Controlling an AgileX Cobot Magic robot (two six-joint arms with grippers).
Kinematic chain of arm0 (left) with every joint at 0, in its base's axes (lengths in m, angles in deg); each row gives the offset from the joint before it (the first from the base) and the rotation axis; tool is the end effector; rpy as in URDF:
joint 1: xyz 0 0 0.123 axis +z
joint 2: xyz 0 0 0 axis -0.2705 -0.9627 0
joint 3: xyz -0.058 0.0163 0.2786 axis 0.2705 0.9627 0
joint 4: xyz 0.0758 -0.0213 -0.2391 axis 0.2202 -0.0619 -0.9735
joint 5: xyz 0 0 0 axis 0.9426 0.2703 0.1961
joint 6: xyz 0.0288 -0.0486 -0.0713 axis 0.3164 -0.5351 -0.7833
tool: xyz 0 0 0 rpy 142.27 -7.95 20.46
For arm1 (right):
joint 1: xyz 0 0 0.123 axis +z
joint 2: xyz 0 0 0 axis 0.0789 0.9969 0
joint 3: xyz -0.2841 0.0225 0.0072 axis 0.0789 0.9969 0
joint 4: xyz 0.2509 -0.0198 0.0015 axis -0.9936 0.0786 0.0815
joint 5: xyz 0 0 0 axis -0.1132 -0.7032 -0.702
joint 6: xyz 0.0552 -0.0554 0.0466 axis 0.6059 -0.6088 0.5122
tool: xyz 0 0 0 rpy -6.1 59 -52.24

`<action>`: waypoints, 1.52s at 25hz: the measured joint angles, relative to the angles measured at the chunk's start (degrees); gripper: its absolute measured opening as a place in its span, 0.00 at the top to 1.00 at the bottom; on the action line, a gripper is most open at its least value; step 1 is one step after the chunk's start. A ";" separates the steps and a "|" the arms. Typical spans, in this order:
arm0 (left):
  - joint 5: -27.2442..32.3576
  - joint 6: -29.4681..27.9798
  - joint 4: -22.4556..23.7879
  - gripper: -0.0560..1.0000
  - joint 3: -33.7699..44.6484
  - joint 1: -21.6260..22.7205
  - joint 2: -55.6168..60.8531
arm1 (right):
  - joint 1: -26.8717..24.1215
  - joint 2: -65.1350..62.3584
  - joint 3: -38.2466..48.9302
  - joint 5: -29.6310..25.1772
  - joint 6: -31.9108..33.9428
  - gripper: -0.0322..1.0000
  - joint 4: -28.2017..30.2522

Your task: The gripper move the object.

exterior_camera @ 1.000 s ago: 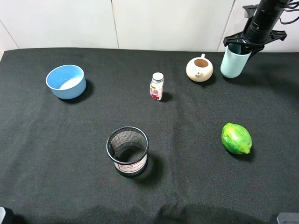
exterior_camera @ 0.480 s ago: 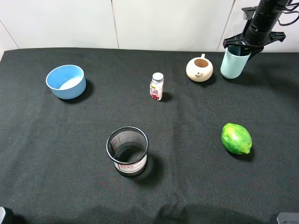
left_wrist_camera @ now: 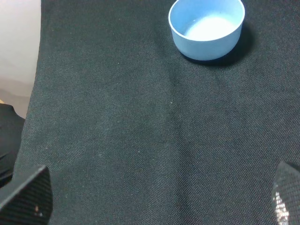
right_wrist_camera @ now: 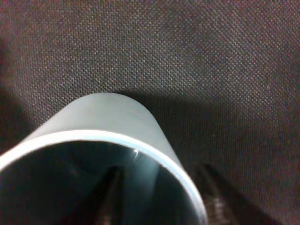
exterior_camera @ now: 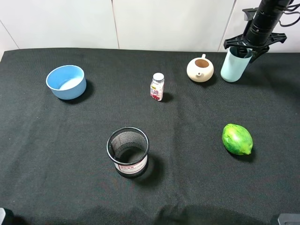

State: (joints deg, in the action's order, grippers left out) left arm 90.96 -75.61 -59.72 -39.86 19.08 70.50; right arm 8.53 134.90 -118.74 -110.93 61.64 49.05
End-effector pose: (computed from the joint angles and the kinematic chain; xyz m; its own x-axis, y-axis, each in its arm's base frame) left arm -0.0051 -0.0013 0.2744 -0.4600 0.1208 -0.8796 0.0190 0.9918 0.1263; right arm 0.4647 0.0268 0.1619 -0.9805 -0.0524 -0.1893 -0.0419 0.9974 -0.0592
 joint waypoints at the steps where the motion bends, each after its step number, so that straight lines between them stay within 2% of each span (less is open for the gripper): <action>1: 0.00 0.00 0.00 0.01 0.00 0.00 0.00 | 0.00 0.00 0.00 -0.13 0.00 0.54 0.00; 5: 0.00 0.00 0.00 0.01 0.00 0.00 0.00 | 0.00 0.00 0.00 -1.17 0.00 0.38 -0.02; 8: 0.00 0.00 0.00 0.01 0.00 0.00 0.00 | 0.00 0.00 0.00 -1.31 0.00 0.34 -0.02; 28: 0.00 0.00 0.00 0.01 0.00 0.00 0.00 | 0.00 -3.36 0.00 -1.52 0.00 0.34 -1.07; 38: 0.00 0.00 0.00 0.01 0.00 0.00 0.00 | 0.00 -5.07 -3.03 -8.39 0.00 0.33 -1.07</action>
State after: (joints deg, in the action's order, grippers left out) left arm 90.96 -75.61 -59.72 -39.86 19.08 70.50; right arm 8.53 129.83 -121.77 -119.32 61.64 47.98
